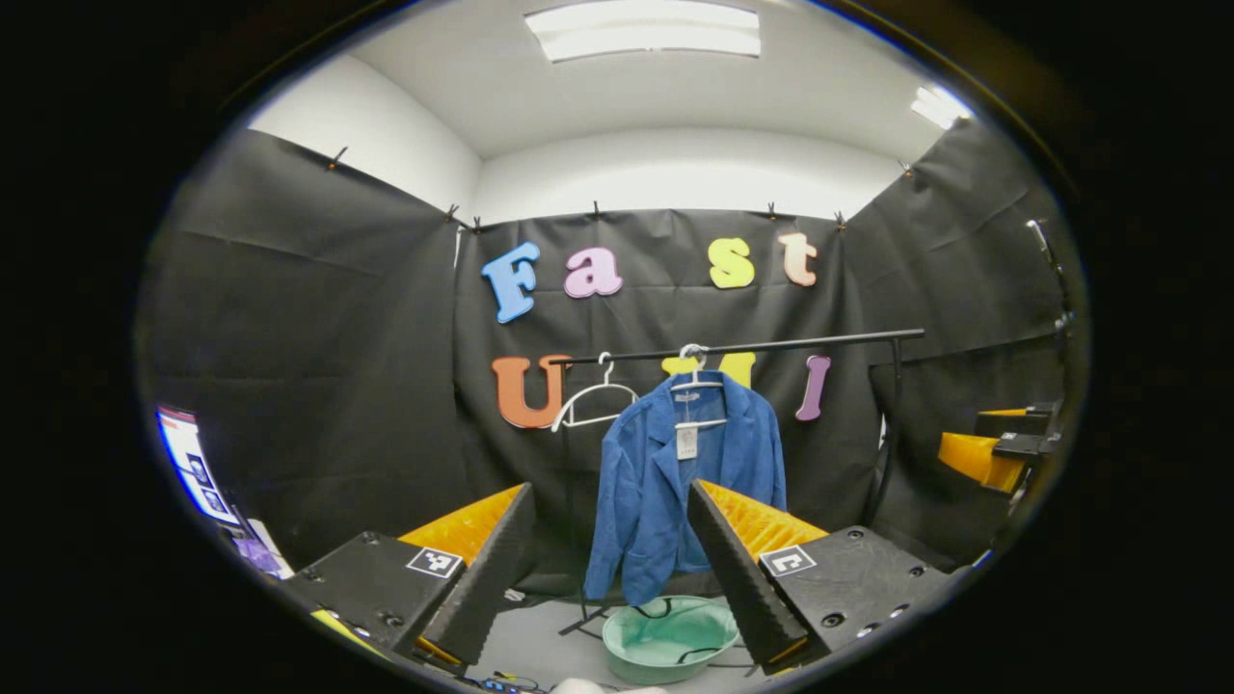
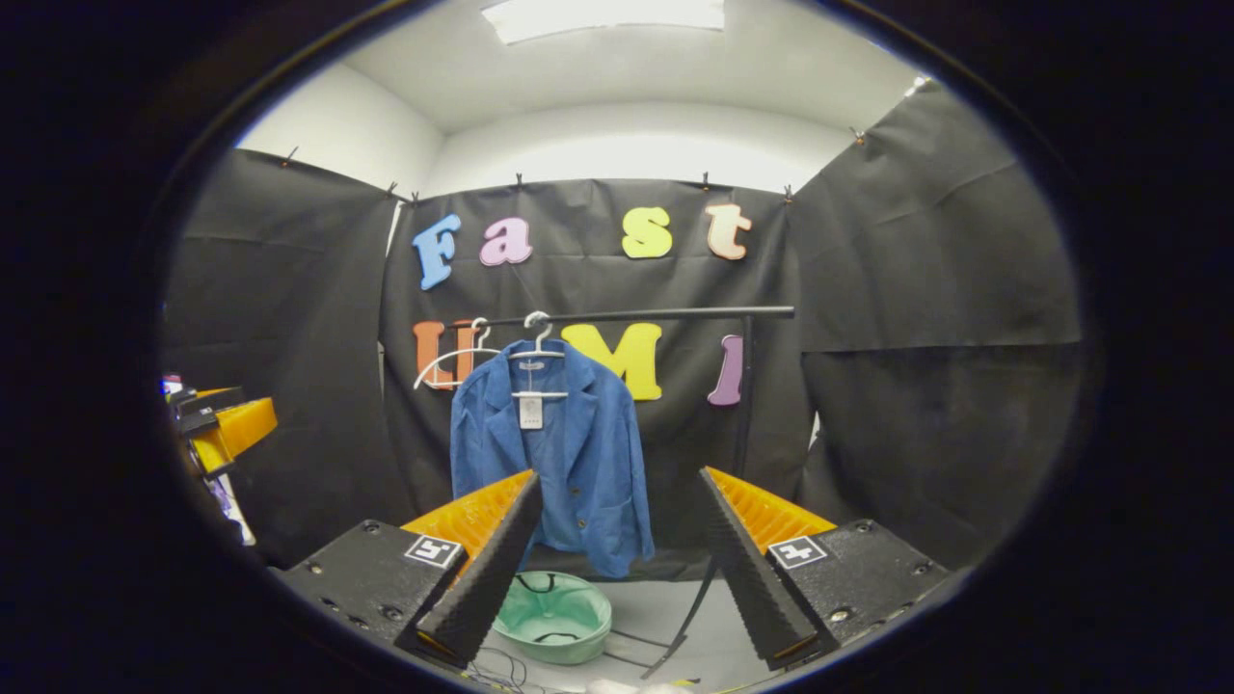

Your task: Grasp the clothes on the hanger with both hands and then place them into the laundry hamper below.

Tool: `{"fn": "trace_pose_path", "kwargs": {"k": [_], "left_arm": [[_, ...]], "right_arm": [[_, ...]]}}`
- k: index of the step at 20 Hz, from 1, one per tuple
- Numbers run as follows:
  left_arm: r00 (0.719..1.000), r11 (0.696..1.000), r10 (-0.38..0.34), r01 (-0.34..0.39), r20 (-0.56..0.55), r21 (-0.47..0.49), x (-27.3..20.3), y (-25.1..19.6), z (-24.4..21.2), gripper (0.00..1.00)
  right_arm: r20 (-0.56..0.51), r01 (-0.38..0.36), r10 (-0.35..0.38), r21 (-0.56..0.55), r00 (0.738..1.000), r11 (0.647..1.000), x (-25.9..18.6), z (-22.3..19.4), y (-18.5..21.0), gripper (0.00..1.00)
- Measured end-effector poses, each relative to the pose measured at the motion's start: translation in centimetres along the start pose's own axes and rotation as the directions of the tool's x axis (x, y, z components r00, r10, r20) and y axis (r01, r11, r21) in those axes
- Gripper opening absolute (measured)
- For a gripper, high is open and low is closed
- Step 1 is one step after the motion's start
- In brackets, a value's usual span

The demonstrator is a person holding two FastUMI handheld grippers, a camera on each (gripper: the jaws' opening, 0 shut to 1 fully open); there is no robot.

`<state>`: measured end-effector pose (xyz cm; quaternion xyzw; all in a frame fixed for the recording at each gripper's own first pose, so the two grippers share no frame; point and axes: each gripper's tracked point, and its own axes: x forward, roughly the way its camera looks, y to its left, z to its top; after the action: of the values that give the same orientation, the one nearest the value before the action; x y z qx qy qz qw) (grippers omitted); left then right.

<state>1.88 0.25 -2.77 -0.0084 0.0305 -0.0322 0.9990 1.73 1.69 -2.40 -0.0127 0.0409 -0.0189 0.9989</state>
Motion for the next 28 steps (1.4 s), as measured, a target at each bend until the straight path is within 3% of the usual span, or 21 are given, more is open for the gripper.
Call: {"fn": "trace_pose_path", "kwargs": {"k": [5, 11, 21, 22, 23, 28], "left_arm": [[1.000, 0.999, -0.031, 0.031, 0.007, -0.013, 1.9, -1.8, -0.3, 1.00], [1.000, 1.000, 0.029, -0.029, 0.007, 0.001, 6.0, -3.0, -1.1, 1.00], [1.000, 1.000, 0.018, -0.018, 0.024, -0.021, 17.7, -8.1, -3.3, 1.00], [0.999, 1.000, 0.021, -0.020, 0.035, -0.008, 18.8, -8.4, -3.4, 0.96], [0.999, 1.000, 0.024, -0.024, 0.047, 0.004, 20.0, -8.7, -3.6, 1.00], [0.998, 1.000, 0.016, -0.015, 0.065, -0.003, 25.6, -10.4, -5.6, 0.96]], "right_arm": [[-0.027, -0.006, 0.005, -0.002, 1.000, 1.000, 1.7, -1.3, -0.7, 1.00], [-0.040, -0.045, 0.045, 0.005, 0.998, 0.999, 7.9, -2.6, -1.1, 1.00], [-0.040, -0.155, 0.154, -0.010, 0.987, 0.988, 21.8, -3.8, -0.9, 1.00], [-0.033, -0.175, 0.175, -0.009, 0.984, 0.984, 23.3, -3.9, -0.5, 1.00], [-0.029, -0.194, 0.194, -0.011, 0.981, 0.981, 24.7, -3.9, 0.0, 1.00], [-0.032, -0.251, 0.251, -0.022, 0.968, 0.968, 31.4, -4.9, 2.2, 1.00]]}}
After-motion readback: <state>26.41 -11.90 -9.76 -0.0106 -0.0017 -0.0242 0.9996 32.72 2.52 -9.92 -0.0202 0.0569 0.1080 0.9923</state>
